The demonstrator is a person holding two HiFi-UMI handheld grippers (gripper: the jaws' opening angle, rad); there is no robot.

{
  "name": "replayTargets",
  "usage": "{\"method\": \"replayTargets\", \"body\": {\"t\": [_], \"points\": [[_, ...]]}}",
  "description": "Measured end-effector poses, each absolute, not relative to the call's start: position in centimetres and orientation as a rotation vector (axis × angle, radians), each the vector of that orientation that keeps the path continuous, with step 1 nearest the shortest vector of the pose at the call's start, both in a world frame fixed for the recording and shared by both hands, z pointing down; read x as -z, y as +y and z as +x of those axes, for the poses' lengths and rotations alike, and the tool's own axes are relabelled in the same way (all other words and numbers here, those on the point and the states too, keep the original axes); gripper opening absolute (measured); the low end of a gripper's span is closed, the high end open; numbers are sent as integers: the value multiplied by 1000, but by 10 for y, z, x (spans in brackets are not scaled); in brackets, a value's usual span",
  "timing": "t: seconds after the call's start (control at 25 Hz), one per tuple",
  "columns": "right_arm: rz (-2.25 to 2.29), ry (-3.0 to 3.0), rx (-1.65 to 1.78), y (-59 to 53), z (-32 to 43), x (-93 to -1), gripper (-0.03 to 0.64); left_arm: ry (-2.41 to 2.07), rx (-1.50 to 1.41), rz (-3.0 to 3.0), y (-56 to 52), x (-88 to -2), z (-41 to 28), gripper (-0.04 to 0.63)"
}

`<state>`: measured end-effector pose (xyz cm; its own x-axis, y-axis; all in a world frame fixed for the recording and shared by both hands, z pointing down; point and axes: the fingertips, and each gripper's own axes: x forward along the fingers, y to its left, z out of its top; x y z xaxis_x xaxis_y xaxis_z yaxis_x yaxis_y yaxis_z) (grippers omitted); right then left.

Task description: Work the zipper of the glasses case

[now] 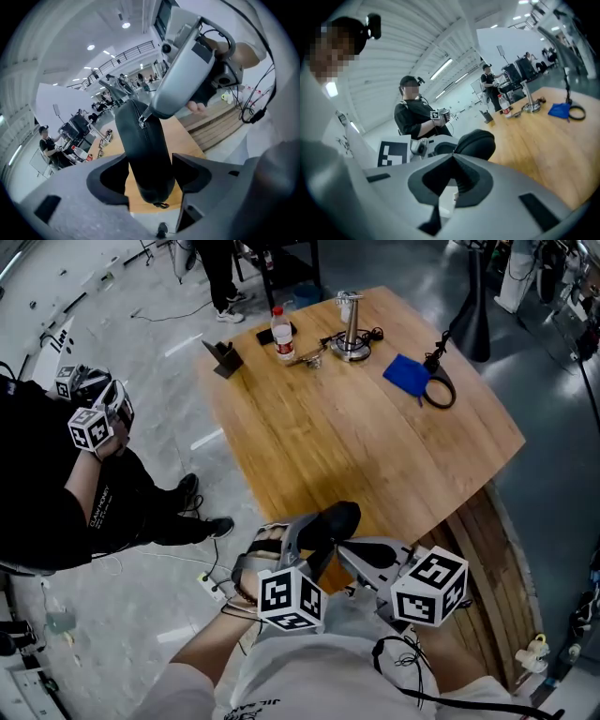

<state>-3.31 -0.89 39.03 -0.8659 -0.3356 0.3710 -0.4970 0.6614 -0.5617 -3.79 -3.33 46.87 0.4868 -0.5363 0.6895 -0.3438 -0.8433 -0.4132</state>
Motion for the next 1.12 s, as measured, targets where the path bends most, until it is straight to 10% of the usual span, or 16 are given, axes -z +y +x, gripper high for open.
{"method": "replayTargets", "body": {"t": [0.32, 1.12], "points": [[642, -2481, -744, -4, -10, -419, 0, 458, 1467, -2433, -14, -500, -49, 264], [328, -2578, -1616, 13, 6, -394, 0, 290, 1172, -2601, 11, -474, -40, 245]]}}
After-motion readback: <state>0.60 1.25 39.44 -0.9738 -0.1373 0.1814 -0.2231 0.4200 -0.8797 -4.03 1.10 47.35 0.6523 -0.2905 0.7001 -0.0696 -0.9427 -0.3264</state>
